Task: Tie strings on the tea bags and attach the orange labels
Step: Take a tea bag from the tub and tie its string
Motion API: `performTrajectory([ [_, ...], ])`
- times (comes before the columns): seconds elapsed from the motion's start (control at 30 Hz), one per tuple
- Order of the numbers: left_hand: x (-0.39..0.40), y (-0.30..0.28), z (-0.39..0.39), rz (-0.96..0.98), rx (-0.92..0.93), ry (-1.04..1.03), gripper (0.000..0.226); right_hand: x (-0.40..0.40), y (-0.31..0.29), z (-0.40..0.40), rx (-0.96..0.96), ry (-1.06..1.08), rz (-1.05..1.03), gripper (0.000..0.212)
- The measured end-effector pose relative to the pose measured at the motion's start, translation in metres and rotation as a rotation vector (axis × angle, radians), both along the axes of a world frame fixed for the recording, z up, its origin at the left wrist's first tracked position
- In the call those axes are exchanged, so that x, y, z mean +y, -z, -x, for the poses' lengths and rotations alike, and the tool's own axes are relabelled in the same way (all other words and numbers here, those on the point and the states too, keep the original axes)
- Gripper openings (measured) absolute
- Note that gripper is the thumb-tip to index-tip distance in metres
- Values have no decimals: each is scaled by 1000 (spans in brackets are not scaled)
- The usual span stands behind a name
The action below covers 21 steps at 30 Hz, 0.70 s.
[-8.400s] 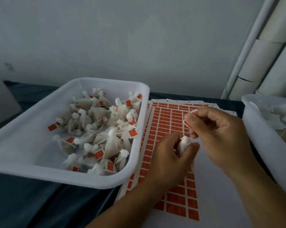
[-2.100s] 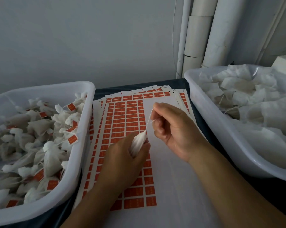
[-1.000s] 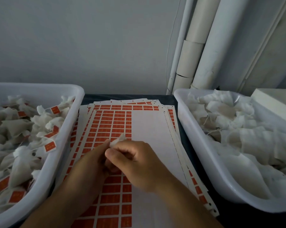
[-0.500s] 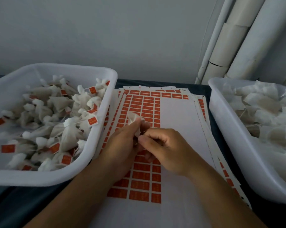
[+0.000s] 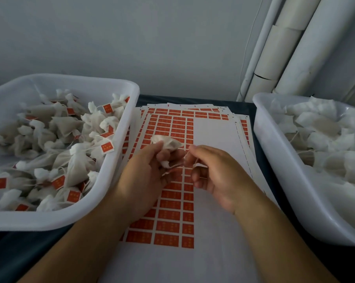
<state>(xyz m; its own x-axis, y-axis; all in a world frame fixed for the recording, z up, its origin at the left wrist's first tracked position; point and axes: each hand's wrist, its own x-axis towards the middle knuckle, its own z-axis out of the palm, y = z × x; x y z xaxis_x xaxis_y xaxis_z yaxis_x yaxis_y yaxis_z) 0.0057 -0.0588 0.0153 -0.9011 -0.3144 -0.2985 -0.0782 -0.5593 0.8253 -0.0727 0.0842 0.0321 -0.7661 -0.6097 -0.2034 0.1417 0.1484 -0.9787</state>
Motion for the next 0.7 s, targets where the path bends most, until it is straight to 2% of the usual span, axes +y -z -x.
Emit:
performTrajectory([
  [0.1,2,1,0,318,-133,-2,38,4,-2,6,-211,85,115,36],
  [0.2,0,2,-6,630,-217,132,34,5,-2,8,-191,95,122,39],
  [0.27,3,-2,-7,766,-185,193,36,5,-1,8,-41,82,51,38],
  [0.4,8,3,-2,1119,-175,137,27,6,-1,7,358,68,-89,32],
  [0.5,11,11,0,1344,-161,147,27,6,-1,4,543,4,-112,28],
  [0.7,13,21,0,1444,116,156,43,7,1,1,754,-100,-135,23],
])
